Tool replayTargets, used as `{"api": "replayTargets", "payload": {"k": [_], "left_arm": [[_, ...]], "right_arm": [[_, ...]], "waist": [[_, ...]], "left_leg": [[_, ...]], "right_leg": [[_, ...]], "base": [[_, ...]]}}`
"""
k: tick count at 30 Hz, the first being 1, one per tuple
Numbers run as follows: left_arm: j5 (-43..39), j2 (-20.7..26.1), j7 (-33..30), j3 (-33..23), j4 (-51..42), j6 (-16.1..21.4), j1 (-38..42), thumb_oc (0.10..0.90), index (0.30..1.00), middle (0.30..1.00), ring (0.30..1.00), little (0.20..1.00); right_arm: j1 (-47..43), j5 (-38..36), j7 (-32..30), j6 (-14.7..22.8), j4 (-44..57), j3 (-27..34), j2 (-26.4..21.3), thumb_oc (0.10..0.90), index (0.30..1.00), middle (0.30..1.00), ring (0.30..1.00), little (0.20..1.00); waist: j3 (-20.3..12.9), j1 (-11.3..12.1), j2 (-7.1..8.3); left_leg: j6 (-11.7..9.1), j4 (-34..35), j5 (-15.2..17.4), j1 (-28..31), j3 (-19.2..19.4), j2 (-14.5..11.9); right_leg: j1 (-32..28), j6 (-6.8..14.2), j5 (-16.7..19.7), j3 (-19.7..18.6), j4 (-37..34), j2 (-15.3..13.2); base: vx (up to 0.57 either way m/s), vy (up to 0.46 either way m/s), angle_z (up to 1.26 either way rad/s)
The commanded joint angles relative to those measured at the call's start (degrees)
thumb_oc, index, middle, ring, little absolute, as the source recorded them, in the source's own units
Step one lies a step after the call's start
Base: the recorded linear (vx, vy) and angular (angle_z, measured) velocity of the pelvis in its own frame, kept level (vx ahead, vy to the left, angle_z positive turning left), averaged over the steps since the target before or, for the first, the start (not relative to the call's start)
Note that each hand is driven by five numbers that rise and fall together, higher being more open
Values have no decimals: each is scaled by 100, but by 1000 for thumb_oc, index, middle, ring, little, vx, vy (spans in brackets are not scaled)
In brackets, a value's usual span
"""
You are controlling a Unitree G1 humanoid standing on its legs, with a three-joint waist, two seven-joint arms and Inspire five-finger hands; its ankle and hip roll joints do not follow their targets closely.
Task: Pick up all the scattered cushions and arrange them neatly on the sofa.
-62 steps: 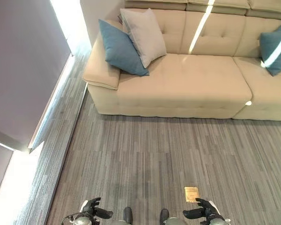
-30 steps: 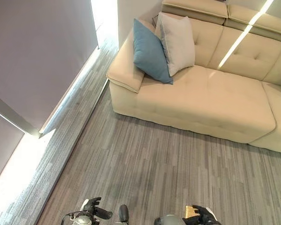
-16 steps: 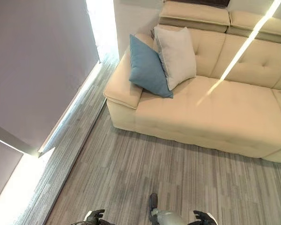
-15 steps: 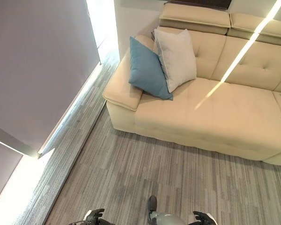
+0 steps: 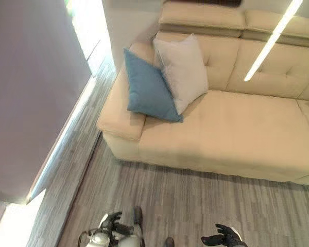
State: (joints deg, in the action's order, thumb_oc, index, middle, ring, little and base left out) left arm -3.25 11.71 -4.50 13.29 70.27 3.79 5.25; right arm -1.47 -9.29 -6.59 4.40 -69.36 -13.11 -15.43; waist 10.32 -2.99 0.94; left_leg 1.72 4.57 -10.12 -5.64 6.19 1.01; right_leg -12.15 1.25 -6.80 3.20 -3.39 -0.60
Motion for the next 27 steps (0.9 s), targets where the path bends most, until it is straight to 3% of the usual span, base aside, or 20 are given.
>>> {"api": "replayTargets", "payload": {"k": [1,2,4,6,7,9,12,17,18,19,22,24,25,27], "left_arm": [[82,205,-71,124,13,32,-39,800,900,900,900,900],[73,255,-77,159,-38,26,19,800,900,900,900,900],[37,294,-98,164,-81,41,54,800,900,900,900,900],[25,326,-88,151,-84,43,82,800,900,900,900,900],[25,320,-84,102,-17,36,89,800,900,900,900,900],[55,318,-92,77,33,34,89,800,900,900,900,900],[97,328,-90,54,89,49,85,800,900,900,900,900],[164,211,-46,35,175,55,-25,800,900,900,900,900],[154,193,-37,37,174,58,-31,800,900,900,900,900],[93,155,-37,65,145,55,16,800,900,900,900,900],[-9,130,-49,109,67,71,77,800,900,900,900,900],[-72,102,-33,153,15,81,75,800,900,900,900,900],[-70,85,-47,171,23,78,73,800,900,900,900,900],[-73,92,-59,158,25,79,67,800,900,900,900,900]], "right_arm": [[-122,87,-95,89,269,54,-218,800,900,900,900,900],[-204,111,-83,74,303,21,-202,800,900,900,900,900],[-246,141,-99,93,371,21,-178,800,900,900,900,900],[-302,175,-118,90,413,0,-194,800,900,900,900,900],[-371,235,-146,62,410,-5,-211,800,900,900,900,900],[-380,283,-146,42,429,-9,-217,800,900,900,900,900],[-370,311,-144,38,436,-16,-237,800,900,900,900,900],[-243,238,-99,84,287,-40,-271,800,900,900,900,900],[-238,220,-90,89,279,-42,-277,800,900,900,900,900],[-272,171,-97,96,259,-50,-307,800,900,900,900,900],[-313,88,-115,117,260,-67,-337,800,900,900,900,900],[-298,44,-118,123,246,-63,-347,800,900,900,900,900],[-283,22,-134,130,223,-47,-356,800,900,900,900,900],[-255,12,-144,135,218,-39,-355,800,900,900,900,900]], "waist": [[-30,221,174],[42,160,133],[63,114,47],[32,88,3],[50,68,23],[78,42,56],[102,8,90],[-83,-48,131],[-108,-56,149],[-37,-39,182],[84,4,214],[124,70,249],[123,86,265],[121,107,250]], "left_leg": [[-159,-686,1147,76,176,15],[-69,-686,1221,217,201,15],[-38,-602,1310,403,288,-33],[-75,-491,1415,618,355,-90],[-112,-468,1561,857,401,-99],[-141,-479,1628,962,402,-107],[-180,-498,1698,1071,412,-118],[-368,-722,1898,1300,378,-329],[-412,-876,1871,1223,360,-371],[-576,-1595,1650,910,350,-513],[-636,-2329,1418,550,164,-587],[-518,-2303,1523,237,-51,-382],[-471,-2029,1645,124,-9,-280],[-458,-1827,1574,63,48,-242]], "right_leg": [[864,458,-3,148,1164,-172],[1238,608,176,177,1872,-241],[1580,672,349,492,2254,-453],[1686,551,322,952,1677,-611],[1875,588,622,1259,1002,-732],[2027,655,781,1384,712,-777],[2006,690,861,1427,523,-795],[1517,492,868,1177,145,-476],[1464,454,827,1147,84,-438],[1297,337,757,1100,-20,-349],[1128,164,654,1055,-85,-244],[1027,164,585,983,-130,-238],[963,204,540,995,-149,-253],[921,214,509,1003,-156,-241]], "base": [[208,208,-67],[125,127,-55],[204,79,0],[307,-57,11],[240,-101,-33],[196,-120,-41],[146,-134,-16],[189,-219,3],[110,-311,-10],[64,-298,-15],[73,-210,-9],[159,-116,-4],[156,-49,-8],[127,-12,-3]]}}
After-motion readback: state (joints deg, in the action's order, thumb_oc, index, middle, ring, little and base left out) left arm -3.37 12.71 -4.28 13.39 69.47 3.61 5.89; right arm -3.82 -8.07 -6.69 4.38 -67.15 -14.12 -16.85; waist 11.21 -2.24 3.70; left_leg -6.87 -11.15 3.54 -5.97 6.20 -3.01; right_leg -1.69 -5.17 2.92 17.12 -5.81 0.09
